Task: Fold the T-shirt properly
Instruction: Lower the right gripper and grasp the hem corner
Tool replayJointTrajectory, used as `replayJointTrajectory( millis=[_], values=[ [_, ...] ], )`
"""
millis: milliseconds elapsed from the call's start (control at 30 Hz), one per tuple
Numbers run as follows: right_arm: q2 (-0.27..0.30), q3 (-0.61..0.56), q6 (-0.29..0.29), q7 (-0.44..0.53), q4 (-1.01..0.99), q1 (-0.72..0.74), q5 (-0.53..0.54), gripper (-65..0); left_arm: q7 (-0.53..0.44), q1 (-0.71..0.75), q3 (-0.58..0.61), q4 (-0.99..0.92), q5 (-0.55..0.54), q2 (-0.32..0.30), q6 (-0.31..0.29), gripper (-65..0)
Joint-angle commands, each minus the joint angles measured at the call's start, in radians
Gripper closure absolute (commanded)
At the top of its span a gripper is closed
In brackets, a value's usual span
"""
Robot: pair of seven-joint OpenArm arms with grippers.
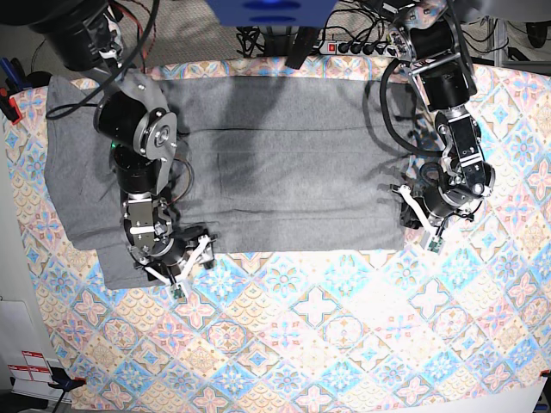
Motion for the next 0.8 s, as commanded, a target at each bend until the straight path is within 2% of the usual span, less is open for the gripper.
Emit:
replayJointTrajectory(
  millis=[0, 133, 333, 567, 767],
  values=[
    [0.003, -0.001, -0.006, 0.023, 0.015, 0.037, 0.009, -42.7, -0.021, -0.021, 0.000, 0.016, -0.013, -0.010, 0.002, -3.5],
    [0.032, -0.004, -0.053, 0.021, 0.015, 0.037, 0.007, -42.7, -0.021, -0.021, 0.000, 0.016, -0.013, -0.010, 0.002, -3.5],
    [0.035, -0.008, -0.056, 0.024, 0.018, 0.030, 0.004, -42.7, -0.021, -0.021, 0.000, 0.016, -0.013, -0.010, 0.002, -3.5],
    [0.034, -0.010, -0.056, 0.020, 0.202, -0.039, 0.003, -42.7, -0.021, -0.021, 0.000, 0.016, -0.013, -0.010, 0.002, -3.6],
    [0.034, -0.008, -0.056, 0.024, 0.127, -0.039, 0.004, -42.7, -0.023, -0.021, 0.000, 0.016, -0.013, -0.010, 0.002, -3.6]
  ],
)
